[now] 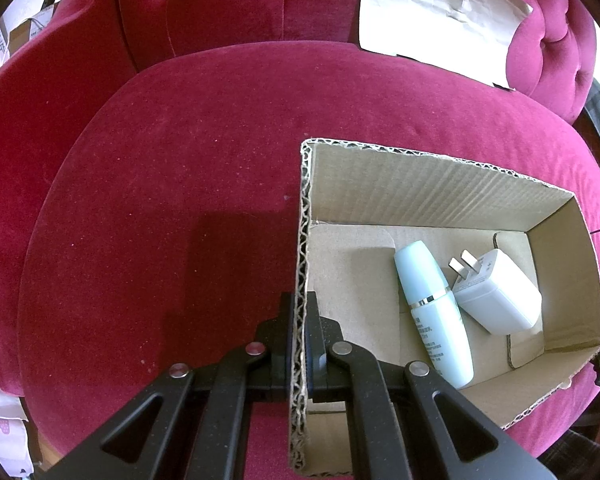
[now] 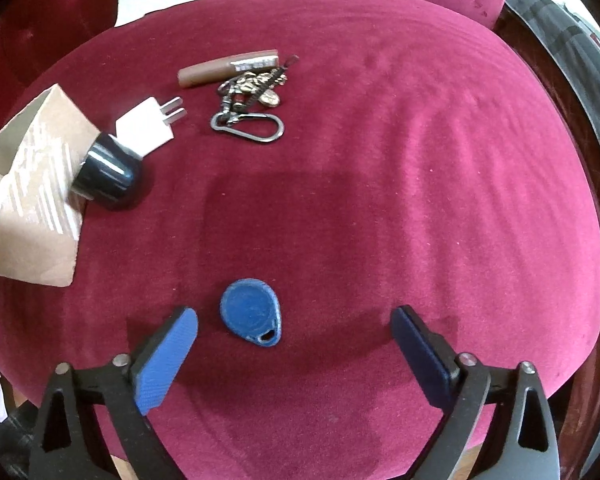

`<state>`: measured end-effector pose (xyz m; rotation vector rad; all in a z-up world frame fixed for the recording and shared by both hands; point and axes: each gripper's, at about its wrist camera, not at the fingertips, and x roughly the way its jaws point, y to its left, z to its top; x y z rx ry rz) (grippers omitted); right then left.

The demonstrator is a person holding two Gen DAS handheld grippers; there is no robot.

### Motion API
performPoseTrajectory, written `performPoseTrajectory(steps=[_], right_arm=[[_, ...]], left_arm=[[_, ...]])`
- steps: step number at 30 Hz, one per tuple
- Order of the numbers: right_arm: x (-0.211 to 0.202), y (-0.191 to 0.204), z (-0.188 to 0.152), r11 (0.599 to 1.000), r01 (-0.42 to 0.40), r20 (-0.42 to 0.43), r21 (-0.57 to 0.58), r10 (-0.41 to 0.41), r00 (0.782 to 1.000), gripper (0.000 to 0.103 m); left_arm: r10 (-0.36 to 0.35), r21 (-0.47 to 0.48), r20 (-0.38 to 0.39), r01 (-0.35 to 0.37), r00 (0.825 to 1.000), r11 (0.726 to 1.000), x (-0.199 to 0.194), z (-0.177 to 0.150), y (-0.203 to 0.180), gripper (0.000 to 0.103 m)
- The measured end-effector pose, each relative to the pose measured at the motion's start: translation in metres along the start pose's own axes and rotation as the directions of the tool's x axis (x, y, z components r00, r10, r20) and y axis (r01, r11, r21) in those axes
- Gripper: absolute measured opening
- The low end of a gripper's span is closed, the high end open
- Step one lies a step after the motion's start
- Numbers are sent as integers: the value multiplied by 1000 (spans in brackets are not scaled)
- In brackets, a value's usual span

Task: Organize rigid objects
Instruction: 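Close the right gripper on the blue key fob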

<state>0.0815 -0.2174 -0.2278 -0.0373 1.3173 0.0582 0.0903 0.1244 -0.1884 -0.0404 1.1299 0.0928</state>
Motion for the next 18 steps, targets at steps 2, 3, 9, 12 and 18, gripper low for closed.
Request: performPoseTrajectory(steps=[2, 3, 9, 12, 18], right_arm=[[-6, 5, 0, 1000, -5, 13, -10, 5, 1000, 83], [-10, 8, 0, 1000, -9, 31, -22, 10, 999, 68], [-18, 7, 3, 999, -40, 52, -3, 40, 998, 28], [-19, 6, 5, 999, -40, 53, 3, 39, 998, 28], [-19, 1, 12, 999, -30, 55, 12, 29, 998, 28]], left_arm=[[0, 1, 0, 0, 1000, 1000, 0, 0, -1, 4], [1, 0, 0, -1, 1000, 1000, 0, 0, -1, 4], [1, 3, -1, -1, 1000, 1000, 0, 1, -1, 4], [0, 2, -1, 0, 1000, 1000, 0, 1, -1, 4], [1, 3, -1, -1, 1000, 1000, 0, 1, -1, 4]])
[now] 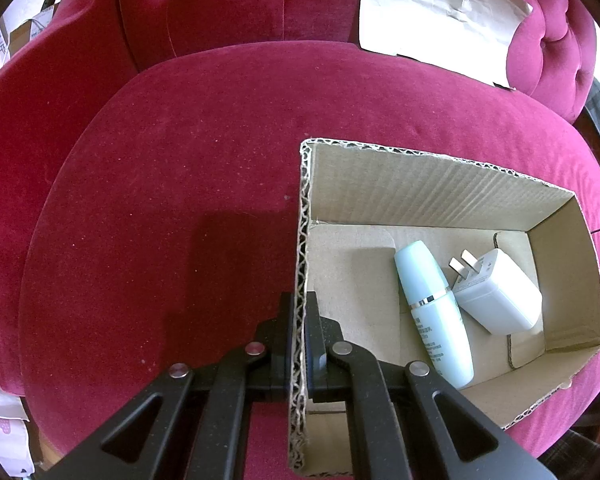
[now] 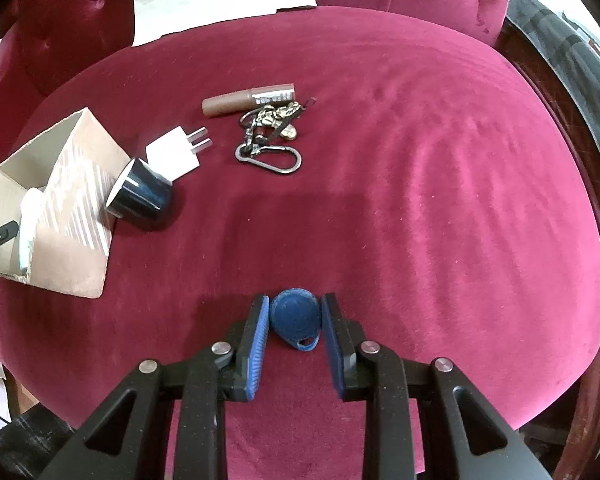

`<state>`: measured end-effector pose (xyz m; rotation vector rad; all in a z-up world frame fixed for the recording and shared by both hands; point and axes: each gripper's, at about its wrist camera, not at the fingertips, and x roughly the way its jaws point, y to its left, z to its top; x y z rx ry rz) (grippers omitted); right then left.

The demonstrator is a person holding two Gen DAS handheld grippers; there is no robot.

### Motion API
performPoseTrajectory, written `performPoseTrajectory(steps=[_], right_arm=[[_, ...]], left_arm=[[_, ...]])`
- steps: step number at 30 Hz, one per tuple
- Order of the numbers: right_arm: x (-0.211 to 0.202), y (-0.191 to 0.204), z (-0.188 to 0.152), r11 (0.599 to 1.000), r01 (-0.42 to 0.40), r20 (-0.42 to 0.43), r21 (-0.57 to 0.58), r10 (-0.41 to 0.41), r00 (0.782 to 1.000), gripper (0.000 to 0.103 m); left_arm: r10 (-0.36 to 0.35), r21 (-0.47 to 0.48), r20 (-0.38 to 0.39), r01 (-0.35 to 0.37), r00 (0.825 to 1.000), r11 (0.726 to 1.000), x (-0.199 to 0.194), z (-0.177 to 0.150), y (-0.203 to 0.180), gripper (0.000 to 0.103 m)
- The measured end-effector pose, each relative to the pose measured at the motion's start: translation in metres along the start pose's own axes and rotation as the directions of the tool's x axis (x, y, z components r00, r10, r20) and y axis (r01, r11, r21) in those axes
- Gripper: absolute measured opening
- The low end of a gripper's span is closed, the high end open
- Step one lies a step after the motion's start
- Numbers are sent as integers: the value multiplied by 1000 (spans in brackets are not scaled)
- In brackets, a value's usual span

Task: Organize rigid objects
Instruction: 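Close the right gripper on the blue key fob, then carry the blue key fob with the right gripper over the box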

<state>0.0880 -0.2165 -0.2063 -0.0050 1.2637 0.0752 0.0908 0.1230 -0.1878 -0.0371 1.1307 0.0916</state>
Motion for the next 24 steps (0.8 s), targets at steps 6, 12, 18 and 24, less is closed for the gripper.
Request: performPoseTrajectory(steps=[6, 12, 18, 24], right_arm=[[-21, -1, 5, 1000, 7, 16, 11, -7, 1000, 28], [-40, 5, 16, 1000, 10, 50, 3, -10, 999, 28], [-58, 20, 27, 1000, 14, 97, -7, -13, 995, 28], [-67, 32, 33, 1000, -1, 126, -15, 3, 992, 28]], left_arm=[[0, 2, 0, 0, 1000, 1000, 0, 1, 0, 4], [0, 1, -1, 0, 1000, 1000, 0, 1, 0, 4], [-1, 1, 0, 1, 1000, 1000, 0, 1, 1, 4], [-1, 2, -1, 1, 1000, 1000, 0, 1, 1, 4]])
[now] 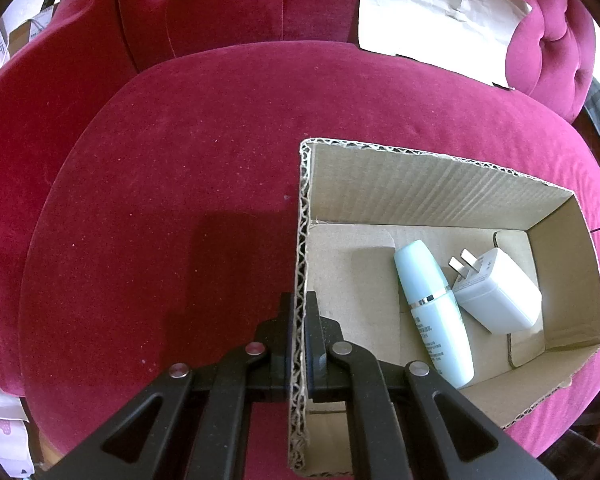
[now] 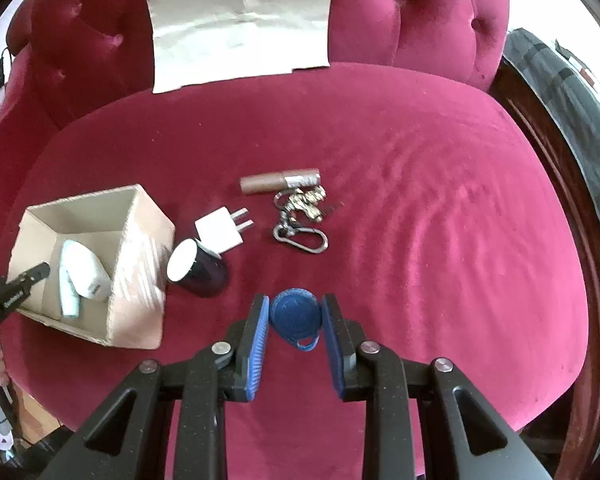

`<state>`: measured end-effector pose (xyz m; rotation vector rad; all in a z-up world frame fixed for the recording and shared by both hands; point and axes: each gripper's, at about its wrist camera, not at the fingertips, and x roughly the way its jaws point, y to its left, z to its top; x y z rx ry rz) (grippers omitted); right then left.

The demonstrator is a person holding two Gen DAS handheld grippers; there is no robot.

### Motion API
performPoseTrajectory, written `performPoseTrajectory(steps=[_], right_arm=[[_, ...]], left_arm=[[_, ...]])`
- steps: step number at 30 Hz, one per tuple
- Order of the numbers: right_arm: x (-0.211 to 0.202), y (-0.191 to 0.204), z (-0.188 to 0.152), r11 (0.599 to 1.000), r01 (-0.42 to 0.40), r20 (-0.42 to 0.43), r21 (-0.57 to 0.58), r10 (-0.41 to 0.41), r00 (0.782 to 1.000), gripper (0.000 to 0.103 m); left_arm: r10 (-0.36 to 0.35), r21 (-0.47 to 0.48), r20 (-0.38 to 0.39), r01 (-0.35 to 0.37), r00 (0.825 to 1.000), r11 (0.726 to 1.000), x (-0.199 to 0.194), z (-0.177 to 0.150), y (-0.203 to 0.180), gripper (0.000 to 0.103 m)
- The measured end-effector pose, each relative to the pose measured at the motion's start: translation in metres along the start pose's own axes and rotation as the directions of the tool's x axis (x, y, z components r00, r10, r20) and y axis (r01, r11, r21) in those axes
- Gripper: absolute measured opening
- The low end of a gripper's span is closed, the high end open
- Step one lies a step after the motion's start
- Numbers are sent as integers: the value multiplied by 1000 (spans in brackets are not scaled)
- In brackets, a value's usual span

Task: Organize rigid objects
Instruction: 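Carry the blue key fob with the right gripper over the box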

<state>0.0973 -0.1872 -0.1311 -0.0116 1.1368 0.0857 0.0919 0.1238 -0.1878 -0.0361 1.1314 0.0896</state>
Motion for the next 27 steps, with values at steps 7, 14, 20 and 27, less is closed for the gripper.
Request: performPoseTrajectory(steps=[7, 14, 20, 27], right_arm=[[-7, 13, 7, 1000, -24, 29, -8, 25, 999, 28], [-15, 30, 15, 998, -51, 56, -26, 52, 997, 28], [-21, 47, 20, 996, -79, 75, -43, 82, 994, 28], [-25, 72, 26, 992, -109, 84, -71, 115, 990, 28]], left_arm=[[-1, 1, 0, 1, 1000, 1000, 0, 0, 1, 4], [-4, -1, 1, 4, 1000, 1000, 0, 0, 2, 4], [-6, -3, 1, 6, 1000, 1000, 0, 0, 3, 4], [-15, -5, 1, 15, 1000, 1000, 0, -1, 5, 4]])
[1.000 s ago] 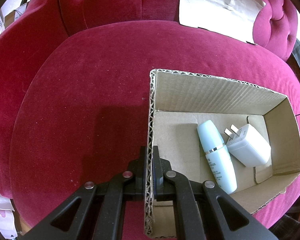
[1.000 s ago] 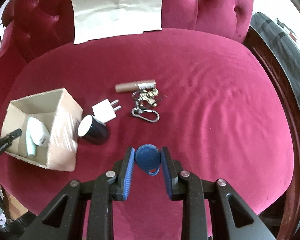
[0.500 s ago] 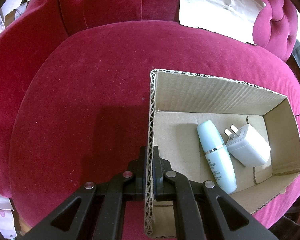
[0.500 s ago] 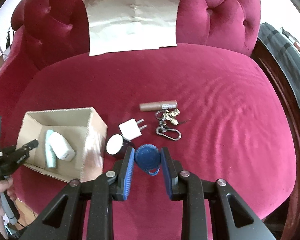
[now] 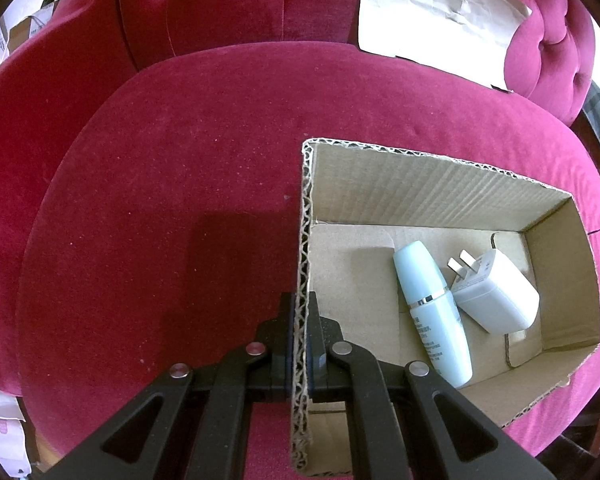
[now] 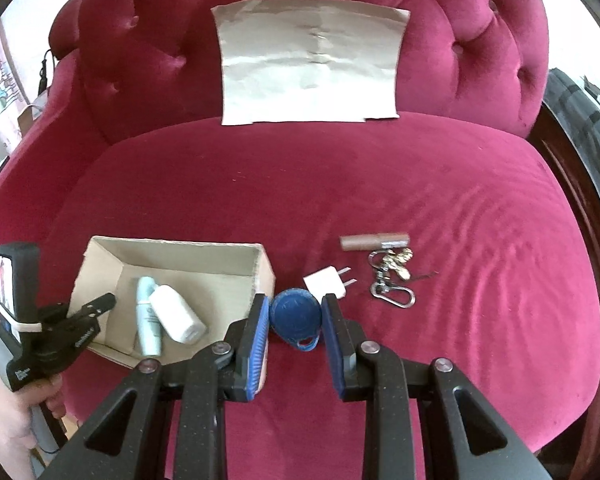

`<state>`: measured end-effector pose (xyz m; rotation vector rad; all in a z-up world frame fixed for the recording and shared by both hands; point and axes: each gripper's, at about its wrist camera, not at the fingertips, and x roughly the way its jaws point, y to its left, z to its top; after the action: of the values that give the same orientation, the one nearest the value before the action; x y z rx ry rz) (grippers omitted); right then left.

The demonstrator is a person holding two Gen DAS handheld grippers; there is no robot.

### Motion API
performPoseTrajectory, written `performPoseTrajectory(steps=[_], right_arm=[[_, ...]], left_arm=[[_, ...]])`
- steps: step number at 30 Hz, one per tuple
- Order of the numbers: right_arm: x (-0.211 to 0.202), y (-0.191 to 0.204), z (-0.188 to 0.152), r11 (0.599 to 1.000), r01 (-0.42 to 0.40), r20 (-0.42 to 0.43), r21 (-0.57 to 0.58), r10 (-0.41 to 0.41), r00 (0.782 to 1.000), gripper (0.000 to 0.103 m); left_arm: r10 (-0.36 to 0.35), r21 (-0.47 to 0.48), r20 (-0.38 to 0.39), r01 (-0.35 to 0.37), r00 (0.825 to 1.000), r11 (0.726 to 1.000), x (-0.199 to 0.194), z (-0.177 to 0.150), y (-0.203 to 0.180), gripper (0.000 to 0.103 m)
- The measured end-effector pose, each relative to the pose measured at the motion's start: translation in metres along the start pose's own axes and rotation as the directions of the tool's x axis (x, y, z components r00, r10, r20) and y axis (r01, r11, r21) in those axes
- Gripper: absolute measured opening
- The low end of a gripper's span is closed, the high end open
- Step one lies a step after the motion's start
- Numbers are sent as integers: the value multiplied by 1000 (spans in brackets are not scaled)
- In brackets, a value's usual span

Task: Organize rigid objects
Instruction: 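Carry the blue key fob with the right gripper over the box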

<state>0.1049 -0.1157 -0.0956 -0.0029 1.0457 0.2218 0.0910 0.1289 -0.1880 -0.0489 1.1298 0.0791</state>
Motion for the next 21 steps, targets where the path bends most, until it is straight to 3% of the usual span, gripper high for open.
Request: performPoseTrajectory(steps=[21], right_arm=[[20, 75, 16, 992, -121, -6, -40, 121, 993, 28]], left_arm=[[-21, -5, -1, 21, 1000, 1000, 1, 0, 8, 3]])
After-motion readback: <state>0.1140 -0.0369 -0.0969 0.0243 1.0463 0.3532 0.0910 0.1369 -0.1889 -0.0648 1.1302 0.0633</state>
